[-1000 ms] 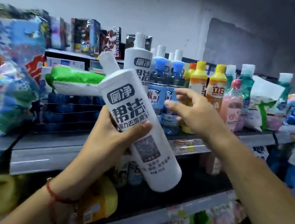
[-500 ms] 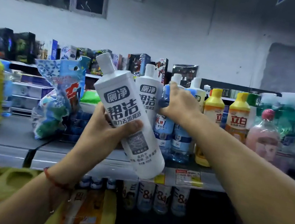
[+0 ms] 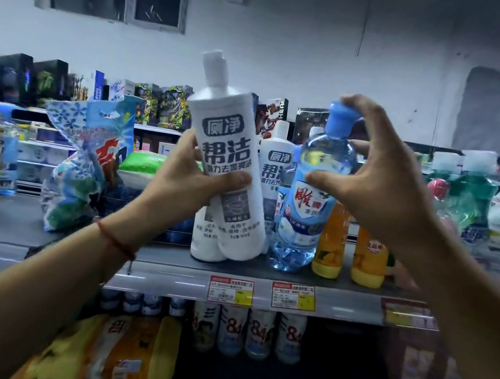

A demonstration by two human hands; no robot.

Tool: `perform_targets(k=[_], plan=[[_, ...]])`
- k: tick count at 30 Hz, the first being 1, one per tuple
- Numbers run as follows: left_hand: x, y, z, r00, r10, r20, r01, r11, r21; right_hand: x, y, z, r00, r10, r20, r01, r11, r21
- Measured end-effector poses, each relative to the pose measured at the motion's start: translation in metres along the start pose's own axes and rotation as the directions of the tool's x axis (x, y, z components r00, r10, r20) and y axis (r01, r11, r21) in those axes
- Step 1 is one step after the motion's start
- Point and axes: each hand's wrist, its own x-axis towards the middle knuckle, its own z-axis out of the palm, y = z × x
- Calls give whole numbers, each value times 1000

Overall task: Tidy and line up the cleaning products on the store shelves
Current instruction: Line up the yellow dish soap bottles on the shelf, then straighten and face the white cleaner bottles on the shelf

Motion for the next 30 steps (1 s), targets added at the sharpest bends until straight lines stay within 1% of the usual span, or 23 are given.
perform_targets(k=[3, 6, 11, 13, 15, 16, 18, 21, 23, 25, 30], plan=[[15, -12, 23, 999, 18, 26, -19, 999, 45, -10, -4, -19, 1000, 17, -2, -17, 1000, 21], [27, -31, 43, 998, 52, 39, -55, 993, 101, -21, -3, -28, 999, 46, 13, -47, 996, 77], [22, -55, 69, 987, 160, 8, -154, 935, 321, -41, -4, -34, 992, 37, 117, -59, 980, 188], [21, -61, 75, 973, 230, -1, -206, 873, 442, -48, -1, -31, 991, 27, 133, -52, 981, 186], [21, -65, 80, 952, 307, -7, -243, 767, 594, -51, 5, -29, 990, 39, 139, -66, 978, 197], [21, -65, 82, 944, 330, -16, -243, 727, 642, -52, 9, -28, 989, 49, 140, -78, 974, 212], [21, -63, 86, 932, 362, -17, -253, 682, 687, -54, 14, -25, 988, 63, 142, -92, 974, 208], [22, -66, 94, 892, 452, -11, -298, 607, 736, -56, 18, -21, 984, 82, 157, -111, 976, 188], [22, -68, 100, 892, 451, -32, -276, 599, 752, -58, 21, -17, 978, 95, 185, -132, 971, 200], [21, -67, 108, 910, 414, -35, -242, 595, 766, -60, 24, -17, 972, 121, 200, -159, 969, 190], [24, -69, 118, 935, 346, -78, -145, 573, 806, -68, 33, -17, 969, 151, 195, -182, 972, 152]])
